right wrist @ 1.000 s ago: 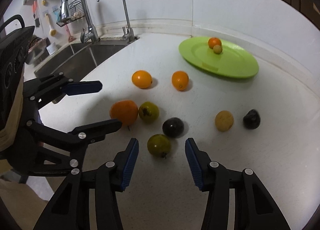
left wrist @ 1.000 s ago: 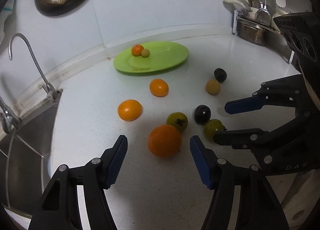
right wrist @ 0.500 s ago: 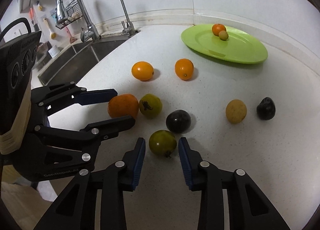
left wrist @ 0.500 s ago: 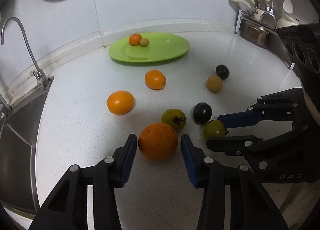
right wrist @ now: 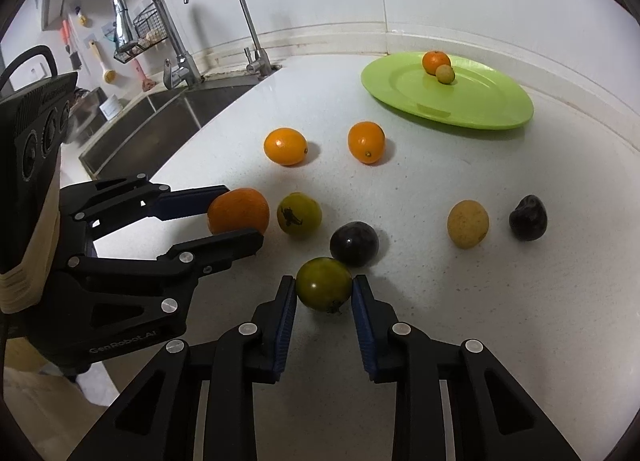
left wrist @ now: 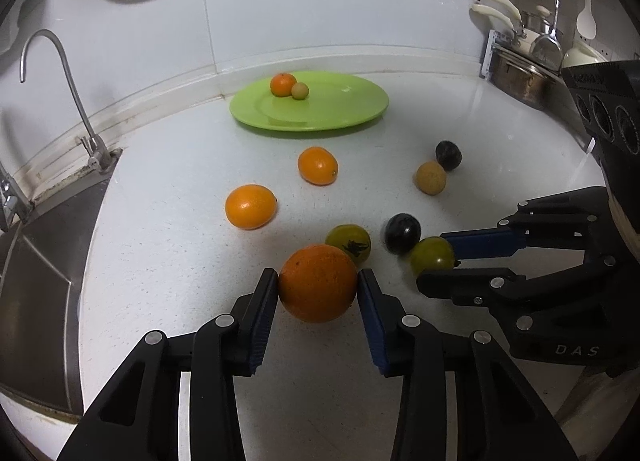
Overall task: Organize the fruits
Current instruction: 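Grasp the large orange with the left gripper while the right gripper grasps the olive-green fruit, then carry both fruits over the green plate and open both grippers to drop them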
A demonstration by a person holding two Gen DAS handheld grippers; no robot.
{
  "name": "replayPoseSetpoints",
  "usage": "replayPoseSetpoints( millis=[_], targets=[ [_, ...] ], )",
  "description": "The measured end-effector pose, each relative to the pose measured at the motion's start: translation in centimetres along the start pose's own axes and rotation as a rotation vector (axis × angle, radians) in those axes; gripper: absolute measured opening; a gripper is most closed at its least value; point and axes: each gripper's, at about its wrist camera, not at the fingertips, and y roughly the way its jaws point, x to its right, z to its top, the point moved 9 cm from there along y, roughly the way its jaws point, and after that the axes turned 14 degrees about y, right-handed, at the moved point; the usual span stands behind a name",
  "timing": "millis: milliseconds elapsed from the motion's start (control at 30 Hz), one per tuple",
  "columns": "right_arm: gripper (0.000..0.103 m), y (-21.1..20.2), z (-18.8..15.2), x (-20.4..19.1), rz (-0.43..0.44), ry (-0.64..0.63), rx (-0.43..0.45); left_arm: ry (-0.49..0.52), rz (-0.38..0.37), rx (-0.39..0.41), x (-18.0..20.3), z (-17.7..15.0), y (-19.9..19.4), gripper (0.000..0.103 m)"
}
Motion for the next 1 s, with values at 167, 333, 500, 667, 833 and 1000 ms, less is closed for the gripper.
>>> replayPoseSetpoints(
  millis=[167, 333, 500, 667, 833, 1000],
  targets=[
    [0.030, -1.2, 0.7, -0.1, 0.003, -0.004, 0.035, -0.016, 0.027, 0.032, -0.3, 1.2, -1.5, 0.040],
    [0.030, -2.6, 1.9, -0.3, 0.015, -0.002, 0.079, -0.023, 0.050, 0.080, -0.7, 2.9, -3.1, 0.040],
    [0.030, -4.5, 3.3, -0.5, 0.019, -0.002, 0.143, -0.027, 0.068, 0.128, -1.0, 4.8, -4.3, 0.040],
    [0.030, -6.2, 4.9, 0.0, 0.020, 0.023, 0.206, -0.042, 0.075, 0.164, -1.4, 6.6, -4.8, 0.040],
    [0.030, -7.2, 6.5, 0.9, 0.013, 0.054, 0.260, -0.034, 0.088, 0.191, -1.6, 8.4, -4.9, 0.040],
    [0.030, -8.2, 8.6, 1.5, 0.005, 0.064, 0.314, -0.016, 0.109, 0.217, -1.9, 10.4, -4.9, 0.040]
  ],
)
